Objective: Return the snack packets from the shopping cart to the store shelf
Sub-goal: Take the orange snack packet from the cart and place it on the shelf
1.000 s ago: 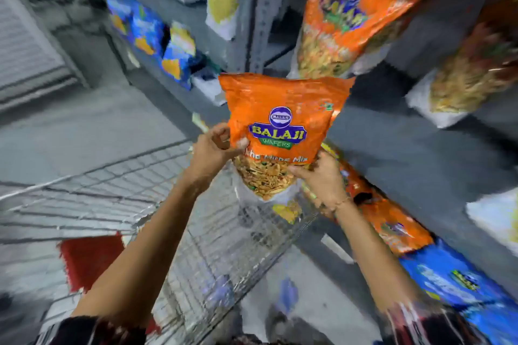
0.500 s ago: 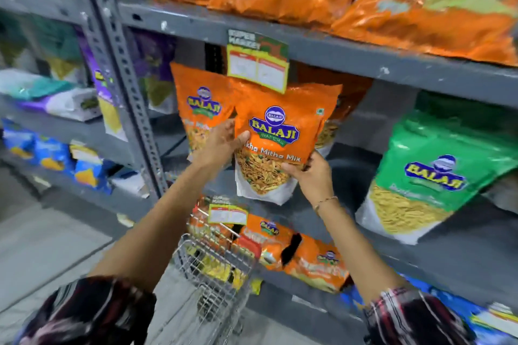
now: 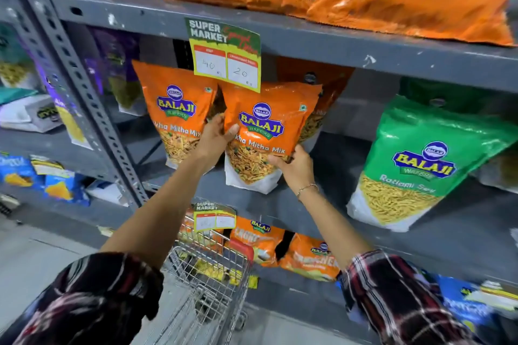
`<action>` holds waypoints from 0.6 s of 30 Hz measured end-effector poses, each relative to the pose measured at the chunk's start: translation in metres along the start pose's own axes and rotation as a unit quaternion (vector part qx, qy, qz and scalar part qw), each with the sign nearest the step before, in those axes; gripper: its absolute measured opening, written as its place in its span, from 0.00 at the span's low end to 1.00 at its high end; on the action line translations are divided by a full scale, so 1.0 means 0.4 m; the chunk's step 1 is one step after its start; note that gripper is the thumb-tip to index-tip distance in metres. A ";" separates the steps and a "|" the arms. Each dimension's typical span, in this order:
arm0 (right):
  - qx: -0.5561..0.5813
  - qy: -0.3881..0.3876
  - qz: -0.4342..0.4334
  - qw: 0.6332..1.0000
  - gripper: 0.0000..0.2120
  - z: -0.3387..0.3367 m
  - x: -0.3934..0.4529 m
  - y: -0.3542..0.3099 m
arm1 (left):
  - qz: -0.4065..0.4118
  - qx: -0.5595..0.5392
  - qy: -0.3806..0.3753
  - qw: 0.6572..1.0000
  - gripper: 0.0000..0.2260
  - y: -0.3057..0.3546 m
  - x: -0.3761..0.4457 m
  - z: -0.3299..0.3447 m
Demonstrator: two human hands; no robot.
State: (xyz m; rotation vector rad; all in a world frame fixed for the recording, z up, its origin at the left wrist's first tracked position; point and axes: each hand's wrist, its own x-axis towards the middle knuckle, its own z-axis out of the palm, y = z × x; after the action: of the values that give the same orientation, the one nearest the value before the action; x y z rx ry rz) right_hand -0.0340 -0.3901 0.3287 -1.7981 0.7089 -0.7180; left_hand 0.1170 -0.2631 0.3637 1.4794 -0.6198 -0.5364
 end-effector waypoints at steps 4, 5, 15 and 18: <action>0.011 -0.002 0.002 1.000 0.18 0.004 -0.002 0.011 | 0.005 0.009 -0.007 1.000 0.17 -0.005 -0.006 0.001; 0.012 -0.003 0.004 1.000 0.20 0.005 -0.003 0.012 | 0.005 0.009 -0.007 1.000 0.18 -0.005 -0.006 0.001; -0.102 -0.167 0.070 0.978 0.39 -0.010 -0.033 0.076 | -0.053 0.267 -0.136 0.953 0.40 -0.137 -0.048 -0.050; -0.083 -0.123 0.065 0.987 0.34 0.016 -0.046 0.098 | -0.035 0.339 -0.057 0.938 0.37 -0.178 -0.054 -0.047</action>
State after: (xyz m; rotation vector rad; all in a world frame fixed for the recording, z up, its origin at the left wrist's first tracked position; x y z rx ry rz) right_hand -0.0465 -0.3842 0.2870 -1.9310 0.7272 -0.3499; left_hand 0.1167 -0.2369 0.2917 2.1363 -0.9009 -0.4863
